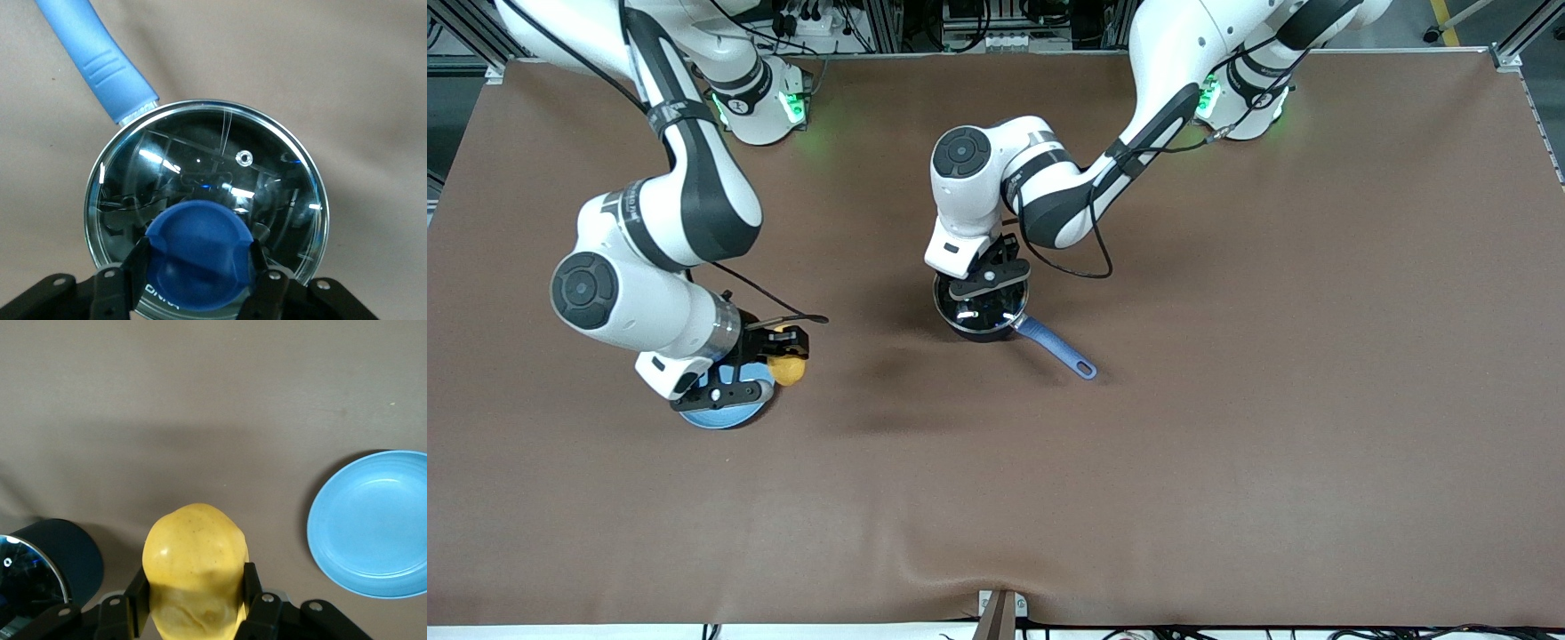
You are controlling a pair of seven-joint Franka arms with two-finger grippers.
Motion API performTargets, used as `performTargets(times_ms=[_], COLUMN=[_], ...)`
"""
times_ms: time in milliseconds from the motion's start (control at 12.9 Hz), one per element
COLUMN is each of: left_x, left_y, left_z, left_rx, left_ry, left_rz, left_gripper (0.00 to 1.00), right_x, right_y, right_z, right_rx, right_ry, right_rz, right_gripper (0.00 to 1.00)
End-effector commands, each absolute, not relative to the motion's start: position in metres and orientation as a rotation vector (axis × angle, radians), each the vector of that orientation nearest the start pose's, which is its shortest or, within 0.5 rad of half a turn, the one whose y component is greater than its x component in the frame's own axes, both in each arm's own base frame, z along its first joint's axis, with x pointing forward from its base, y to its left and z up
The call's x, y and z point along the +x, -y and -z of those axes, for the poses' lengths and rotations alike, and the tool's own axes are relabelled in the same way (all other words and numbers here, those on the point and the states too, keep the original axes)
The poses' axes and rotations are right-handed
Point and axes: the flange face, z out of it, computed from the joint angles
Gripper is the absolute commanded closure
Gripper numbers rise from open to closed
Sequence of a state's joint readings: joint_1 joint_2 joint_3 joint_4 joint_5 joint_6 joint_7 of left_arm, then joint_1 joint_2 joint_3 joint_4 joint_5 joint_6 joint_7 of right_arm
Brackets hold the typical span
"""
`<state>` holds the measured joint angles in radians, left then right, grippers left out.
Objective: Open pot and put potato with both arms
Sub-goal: 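Lift the lid with the left gripper while the right gripper carries the potato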
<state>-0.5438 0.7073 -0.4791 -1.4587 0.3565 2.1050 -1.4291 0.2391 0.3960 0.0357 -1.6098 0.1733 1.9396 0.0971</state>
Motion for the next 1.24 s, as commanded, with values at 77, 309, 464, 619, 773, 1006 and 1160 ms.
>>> performTargets(times_ms=[77,309,464,619,773,1006,1160], left_x=[0.440,0.468,0.477,0.502,0.519,0.564,0.585], left_y=[0.561,0.518,0.489,0.444,0.399,0.315,0.266], left_z=[-0.387,-0.459,-0.484,-0.508,-0.522,-0.528,-0.519], left_rx=[-3.173,-3.174,-3.147,-3.153,-3.122,-3.124,-3.111], left_ry=[0.544,0.639,0.449,0.568,0.463,0.407,0.394], left_rz=[0.119,0.239,0.240,0.138,0.097,0.044,0.011], left_gripper=[1.00,1.00,1.00,1.00,1.00,1.00,1.00], right_x=[0.627,0.614,0.602,0.587,0.571,0.549,0.536], right_y=[-0.197,-0.231,-0.267,-0.309,-0.354,-0.404,-0.431], right_z=[-0.397,-0.391,-0.384,-0.374,-0.357,-0.326,-0.302], right_rx=[-2.970,-2.951,-2.957,-2.958,-2.956,-2.951,-2.950], right_ry=[0.146,0.146,0.104,0.019,-0.052,-0.128,-0.136], right_rz=[-0.153,-0.178,-0.150,-0.116,-0.089,-0.054,-0.032], right_gripper=[0.77,0.77,0.77,0.77,0.77,0.78,0.78])
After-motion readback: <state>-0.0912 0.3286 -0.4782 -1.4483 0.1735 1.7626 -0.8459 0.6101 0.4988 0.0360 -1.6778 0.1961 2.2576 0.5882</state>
